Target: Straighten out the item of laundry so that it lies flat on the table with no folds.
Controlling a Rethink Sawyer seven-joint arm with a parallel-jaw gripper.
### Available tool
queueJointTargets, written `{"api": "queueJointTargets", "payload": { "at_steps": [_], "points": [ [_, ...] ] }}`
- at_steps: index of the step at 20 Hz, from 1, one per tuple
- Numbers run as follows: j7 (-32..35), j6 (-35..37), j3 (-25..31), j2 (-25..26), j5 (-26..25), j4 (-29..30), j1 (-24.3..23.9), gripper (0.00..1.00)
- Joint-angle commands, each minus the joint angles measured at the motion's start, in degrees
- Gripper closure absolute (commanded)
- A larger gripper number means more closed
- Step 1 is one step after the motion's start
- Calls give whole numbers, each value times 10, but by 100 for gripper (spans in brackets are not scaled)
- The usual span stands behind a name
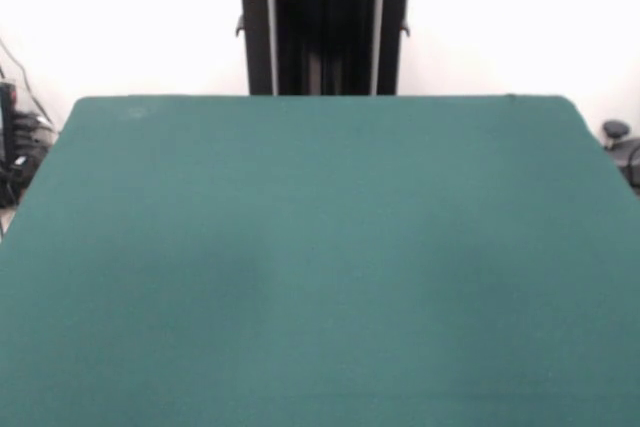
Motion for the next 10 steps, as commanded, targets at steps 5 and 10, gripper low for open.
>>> {"api": "queueJointTargets", "payload": {
  "at_steps": [5, 10],
  "points": [
    [76, 91, 28, 27, 13, -29, 23, 100],
    [68, 97, 25, 28, 4, -33, 26, 0]
  ]
}}
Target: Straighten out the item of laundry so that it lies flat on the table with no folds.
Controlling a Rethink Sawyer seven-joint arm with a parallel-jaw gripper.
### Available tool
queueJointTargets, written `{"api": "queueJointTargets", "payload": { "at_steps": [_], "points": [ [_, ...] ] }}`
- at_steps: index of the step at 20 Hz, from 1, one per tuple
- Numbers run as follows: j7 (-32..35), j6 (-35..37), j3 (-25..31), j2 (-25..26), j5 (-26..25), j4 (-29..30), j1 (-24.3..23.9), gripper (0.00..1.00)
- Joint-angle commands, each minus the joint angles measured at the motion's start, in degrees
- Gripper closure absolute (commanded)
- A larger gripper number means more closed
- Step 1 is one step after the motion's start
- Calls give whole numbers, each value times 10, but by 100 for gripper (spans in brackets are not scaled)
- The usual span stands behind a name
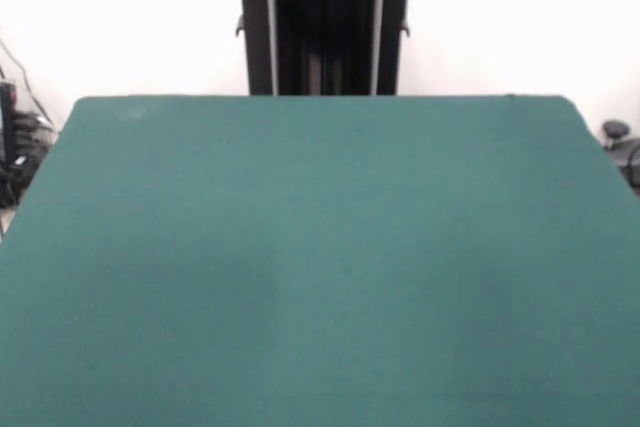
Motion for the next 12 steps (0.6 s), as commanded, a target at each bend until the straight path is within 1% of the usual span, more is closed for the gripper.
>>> {"api": "queueJointTargets", "payload": {
  "at_steps": [1, 4, 12],
  "points": [
    [64, 59, 25, 30, 0, 10, 24, 0],
    [73, 42, 25, 31, 15, 19, 24, 0],
    [82, 35, 21, 30, 27, 29, 26, 0]
  ]
}}
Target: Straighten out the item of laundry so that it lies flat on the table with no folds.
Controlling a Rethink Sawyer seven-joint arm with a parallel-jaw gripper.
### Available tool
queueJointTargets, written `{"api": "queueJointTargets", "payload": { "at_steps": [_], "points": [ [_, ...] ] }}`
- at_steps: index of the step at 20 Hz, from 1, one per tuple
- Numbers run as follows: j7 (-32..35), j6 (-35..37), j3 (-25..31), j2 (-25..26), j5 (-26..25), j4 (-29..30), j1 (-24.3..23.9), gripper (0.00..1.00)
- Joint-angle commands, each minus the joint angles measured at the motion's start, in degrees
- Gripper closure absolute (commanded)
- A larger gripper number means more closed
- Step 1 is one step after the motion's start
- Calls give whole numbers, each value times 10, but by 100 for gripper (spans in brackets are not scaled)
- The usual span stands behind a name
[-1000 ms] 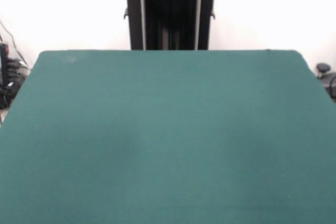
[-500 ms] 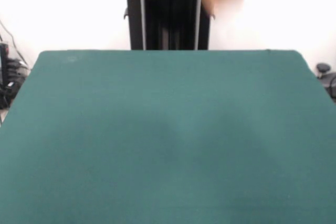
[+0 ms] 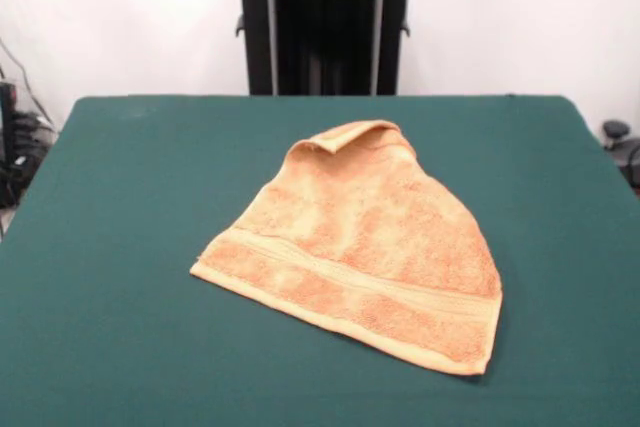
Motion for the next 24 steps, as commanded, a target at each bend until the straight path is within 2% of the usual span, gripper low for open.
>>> {"api": "queueJointTargets", "payload": {
  "at_steps": [1, 3, 8, 15, 24],
  "points": [
    [82, 33, 21, 31, 24, 44, 18, 0],
    [84, 32, 21, 32, 28, 47, 17, 0],
    [82, -13, 18, 37, 62, 103, 5, 0],
    [27, -100, 23, 58, 104, 195, -14, 0],
    [-9, -145, 32, 70, 96, 240, -19, 0]
  ]
}}
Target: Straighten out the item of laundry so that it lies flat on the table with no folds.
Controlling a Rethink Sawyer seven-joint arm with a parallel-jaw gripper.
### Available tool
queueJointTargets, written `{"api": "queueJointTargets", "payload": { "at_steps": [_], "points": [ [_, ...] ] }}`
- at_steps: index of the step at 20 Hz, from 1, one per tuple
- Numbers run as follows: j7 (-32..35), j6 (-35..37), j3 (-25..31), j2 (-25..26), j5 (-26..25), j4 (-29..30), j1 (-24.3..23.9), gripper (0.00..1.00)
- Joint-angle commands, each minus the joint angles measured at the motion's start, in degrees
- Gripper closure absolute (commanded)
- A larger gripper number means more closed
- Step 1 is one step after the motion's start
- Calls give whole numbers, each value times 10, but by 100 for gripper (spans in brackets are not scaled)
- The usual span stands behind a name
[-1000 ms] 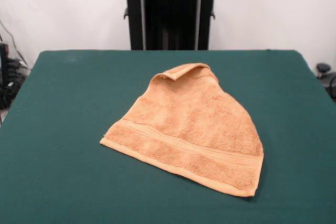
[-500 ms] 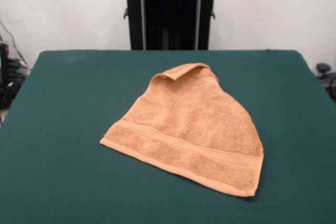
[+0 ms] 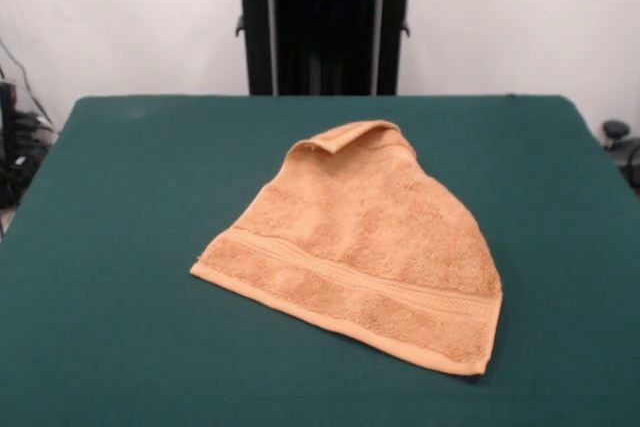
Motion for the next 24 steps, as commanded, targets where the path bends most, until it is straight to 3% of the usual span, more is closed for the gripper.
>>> {"api": "queueJointTargets", "payload": {
  "at_steps": [1, 24],
  "points": [
    [-8, -48, 32, 61, 3, 142, 2, 0],
    [-35, -226, 50, 86, -2, 279, -20, 0]
  ]
}}
